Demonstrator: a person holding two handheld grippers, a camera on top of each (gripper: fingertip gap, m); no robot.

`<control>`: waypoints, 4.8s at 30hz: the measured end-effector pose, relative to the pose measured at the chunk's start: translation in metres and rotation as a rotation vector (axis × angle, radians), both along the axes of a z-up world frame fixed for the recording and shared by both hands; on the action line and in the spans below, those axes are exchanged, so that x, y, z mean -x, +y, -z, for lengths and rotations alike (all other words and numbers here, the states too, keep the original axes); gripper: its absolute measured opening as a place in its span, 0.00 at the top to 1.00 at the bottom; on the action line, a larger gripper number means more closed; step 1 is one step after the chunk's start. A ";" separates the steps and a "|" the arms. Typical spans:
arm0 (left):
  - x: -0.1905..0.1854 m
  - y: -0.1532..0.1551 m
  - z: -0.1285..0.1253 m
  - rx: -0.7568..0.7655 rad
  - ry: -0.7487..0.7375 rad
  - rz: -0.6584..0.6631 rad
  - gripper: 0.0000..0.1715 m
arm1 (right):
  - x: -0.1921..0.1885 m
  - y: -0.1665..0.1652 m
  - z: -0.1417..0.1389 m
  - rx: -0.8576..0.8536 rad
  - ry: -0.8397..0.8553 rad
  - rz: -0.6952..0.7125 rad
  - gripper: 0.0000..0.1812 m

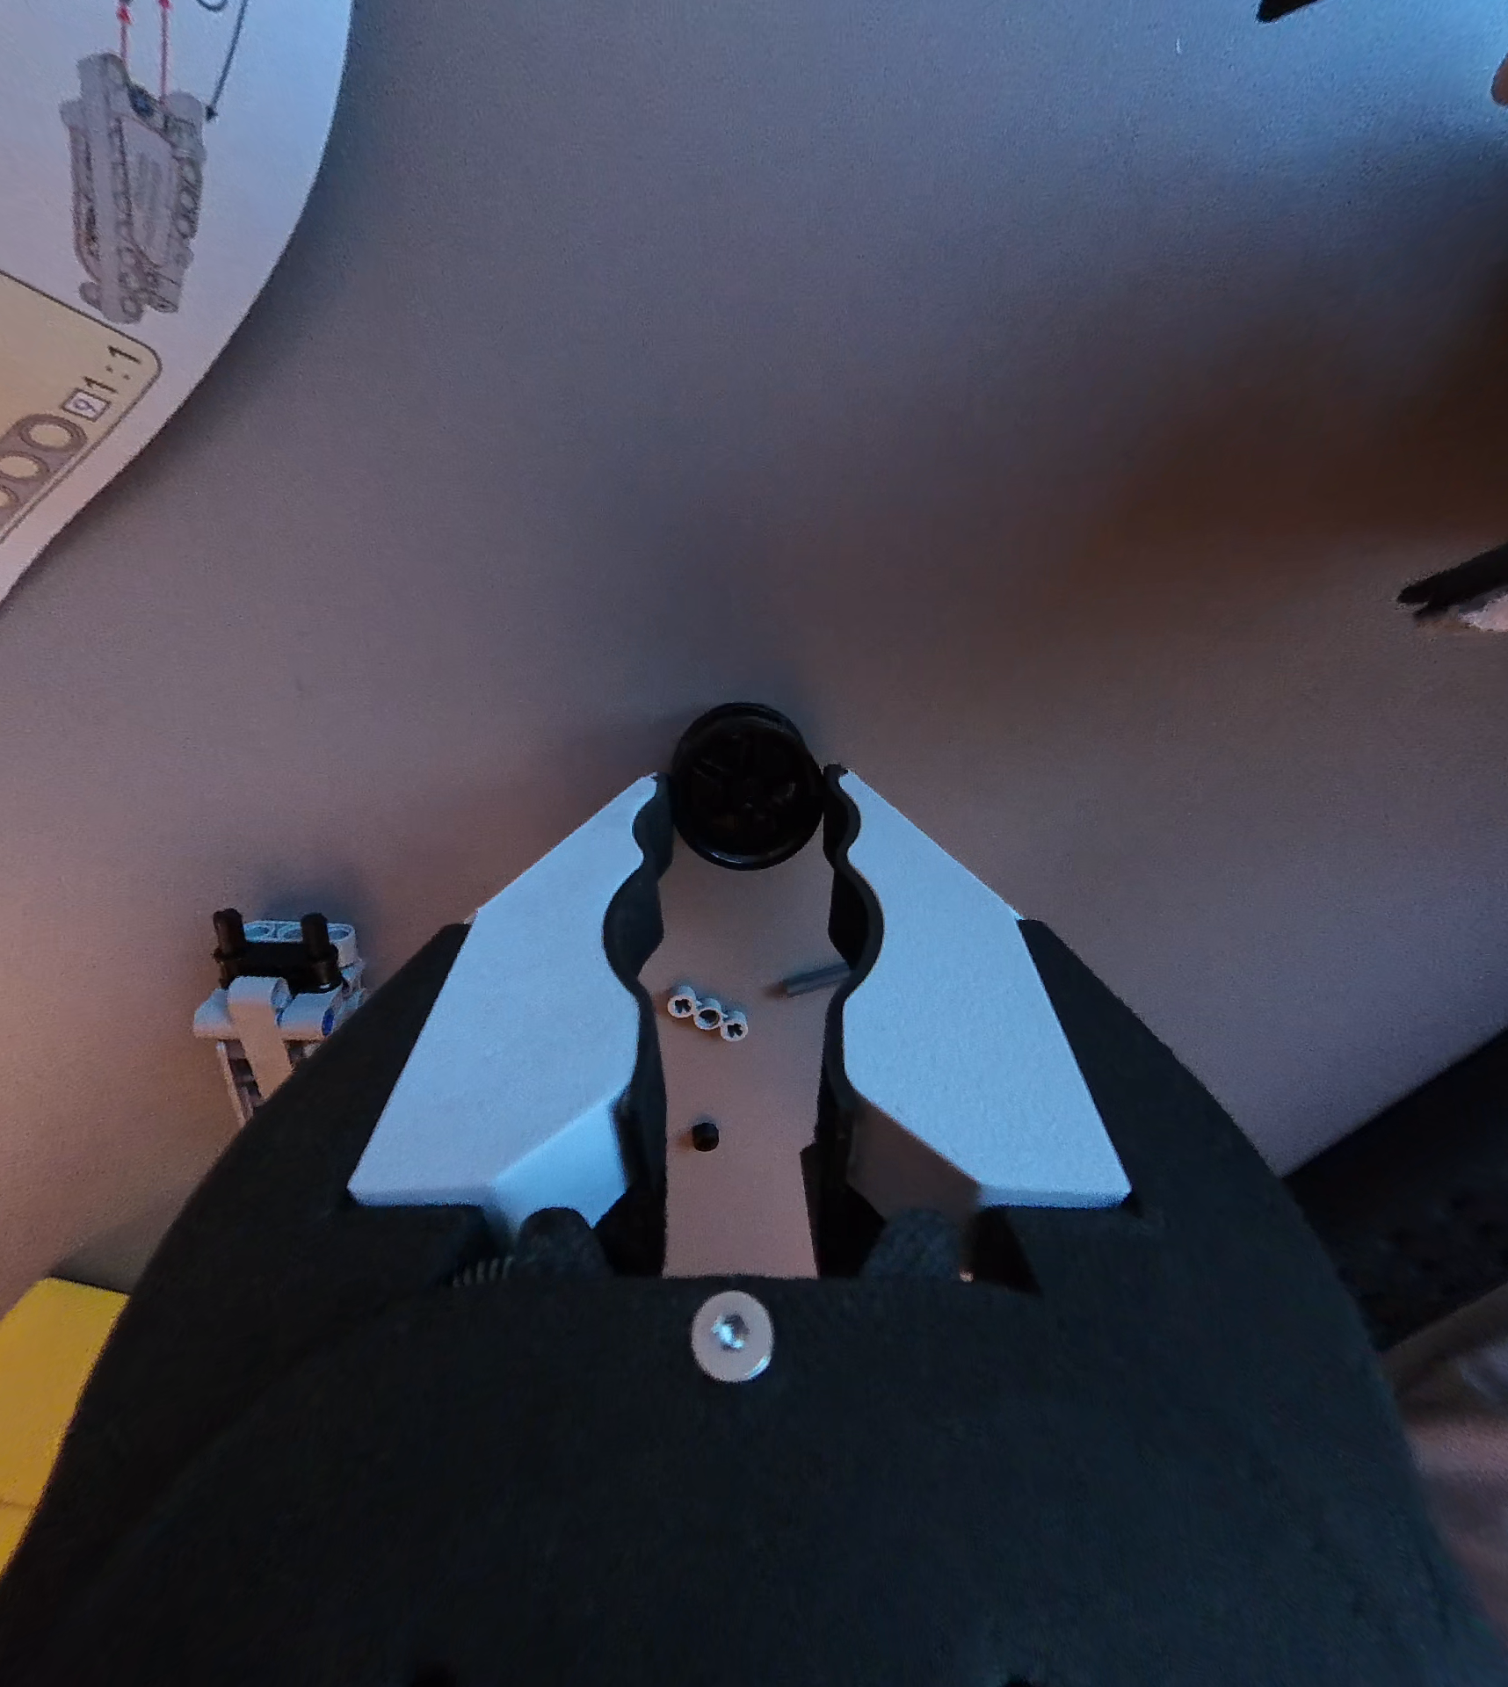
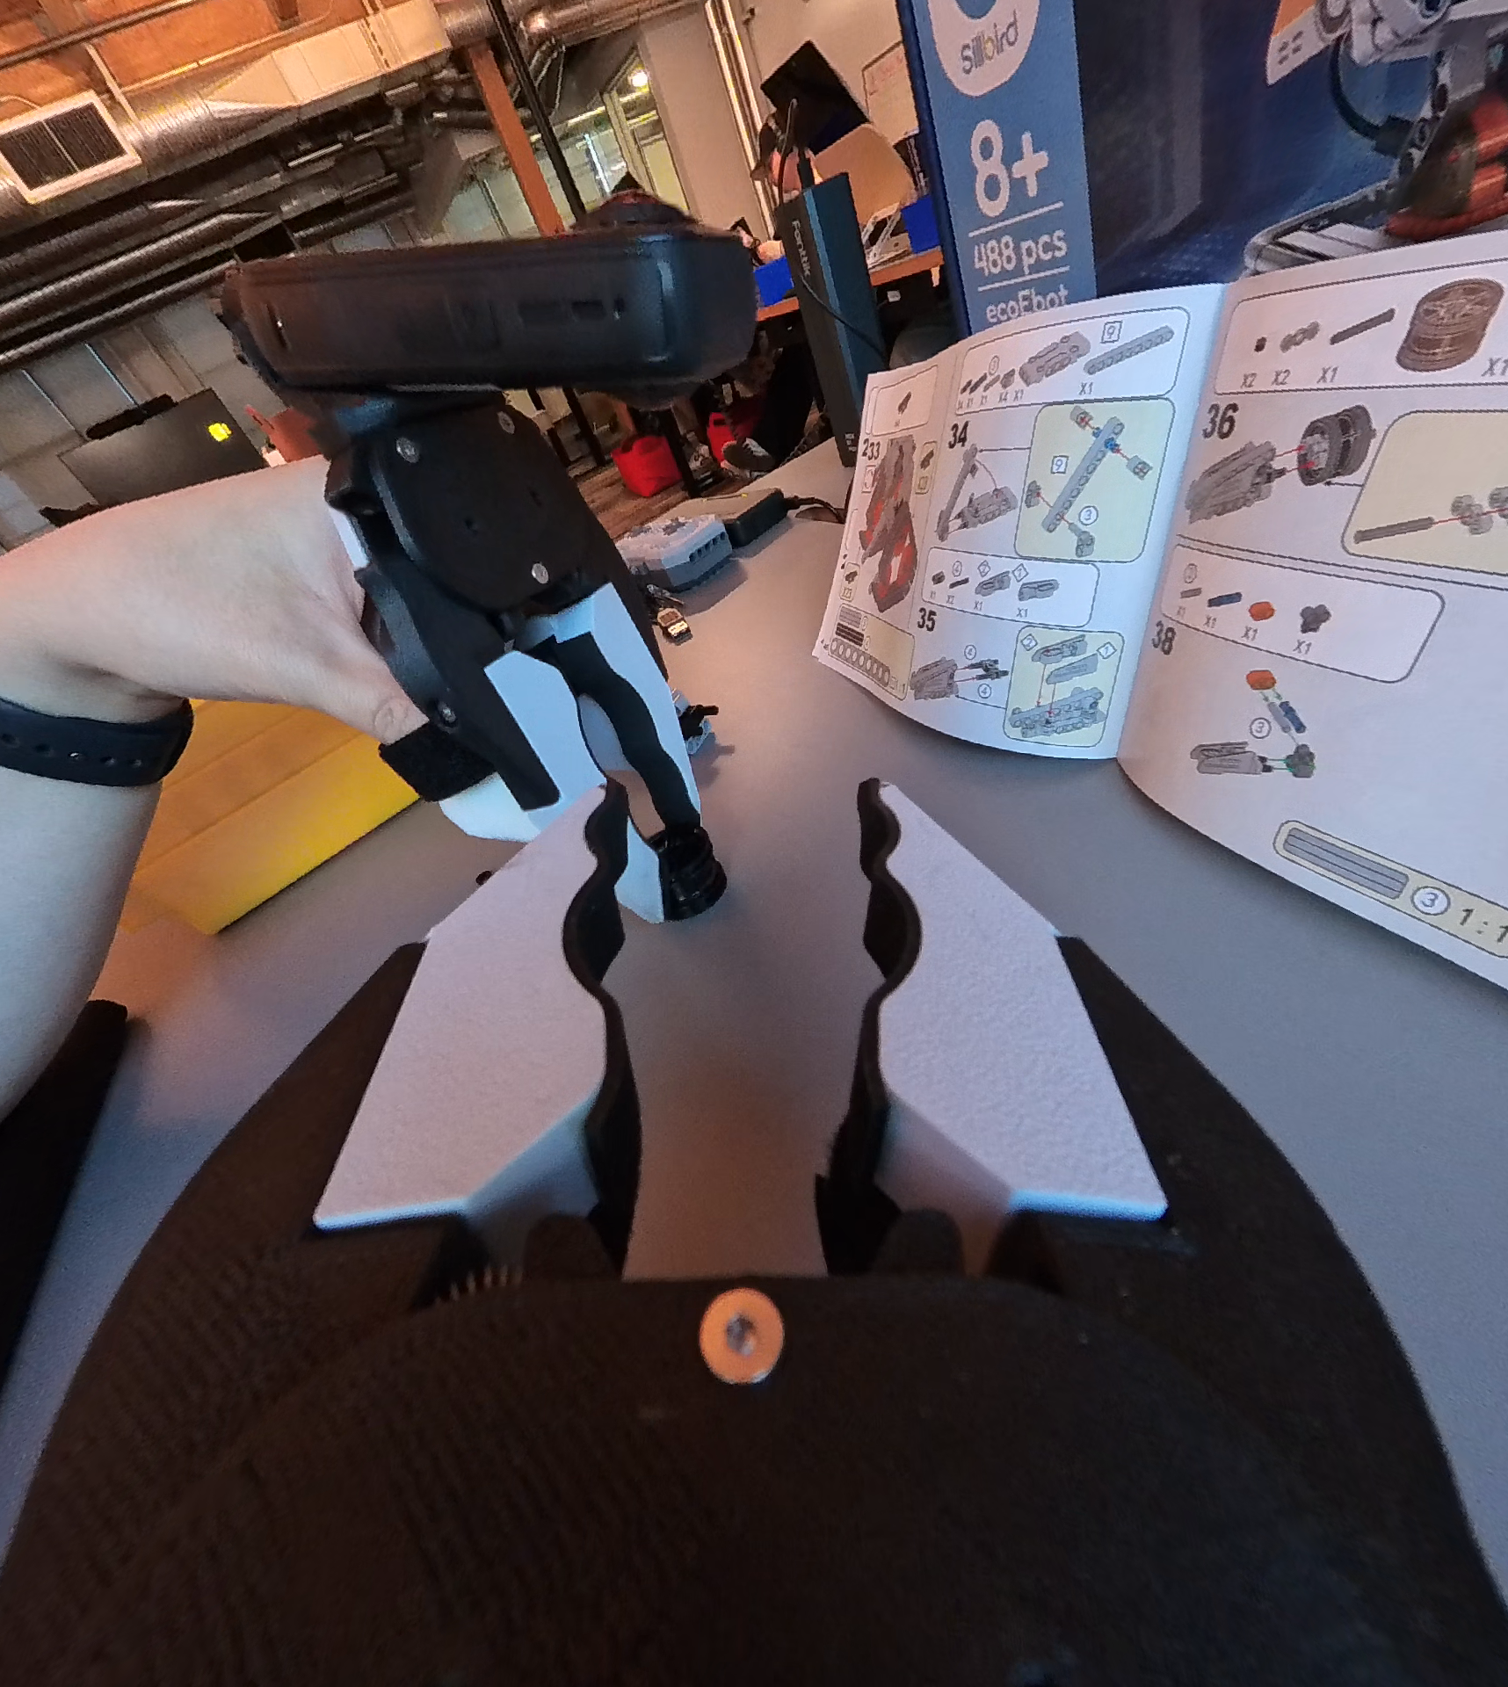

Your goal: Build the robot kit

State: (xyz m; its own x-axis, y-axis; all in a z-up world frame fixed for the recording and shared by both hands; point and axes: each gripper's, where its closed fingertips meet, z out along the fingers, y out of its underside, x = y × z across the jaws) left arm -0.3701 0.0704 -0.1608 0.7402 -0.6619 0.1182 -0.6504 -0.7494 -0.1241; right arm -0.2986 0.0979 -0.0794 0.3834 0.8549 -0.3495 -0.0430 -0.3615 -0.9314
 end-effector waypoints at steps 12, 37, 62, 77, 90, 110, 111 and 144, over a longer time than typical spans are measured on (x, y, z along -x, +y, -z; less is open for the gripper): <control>0.003 0.001 -0.007 -0.002 -0.039 -0.060 0.72 | 0.001 -0.001 0.001 0.013 0.006 -0.006 0.72; 0.057 -0.082 -0.037 0.297 0.033 -0.312 0.81 | 0.010 -0.010 0.008 -0.019 -0.065 -0.053 0.72; 0.061 -0.074 -0.028 0.343 -0.015 -0.378 0.84 | 0.016 -0.018 0.012 0.019 -0.073 -0.103 0.73; 0.068 -0.069 -0.030 0.325 -0.026 -0.415 0.84 | 0.017 -0.019 0.013 0.031 -0.074 -0.115 0.73; 0.097 -0.052 -0.027 0.257 -0.010 -0.507 0.91 | 0.018 -0.021 0.014 0.041 -0.076 -0.124 0.74; 0.068 -0.078 -0.046 0.320 -0.065 -0.448 0.83 | 0.066 -0.086 0.054 -0.122 -0.479 -0.305 0.84; 0.072 -0.076 -0.053 0.286 -0.083 -0.472 0.83 | 0.072 -0.087 0.056 -0.152 -0.535 -0.303 0.84; 0.050 -0.042 -0.302 -0.884 -0.810 -0.266 0.84 | 0.119 -0.066 -0.048 0.332 0.210 -0.258 0.98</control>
State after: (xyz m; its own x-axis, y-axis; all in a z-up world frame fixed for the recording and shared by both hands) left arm -0.4196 0.0286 0.1416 0.7862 -0.5869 0.1936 0.0111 -0.2998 -0.9539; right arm -0.4180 0.0314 -0.0314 0.0646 0.7421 -0.6672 -0.0880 -0.6618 -0.7445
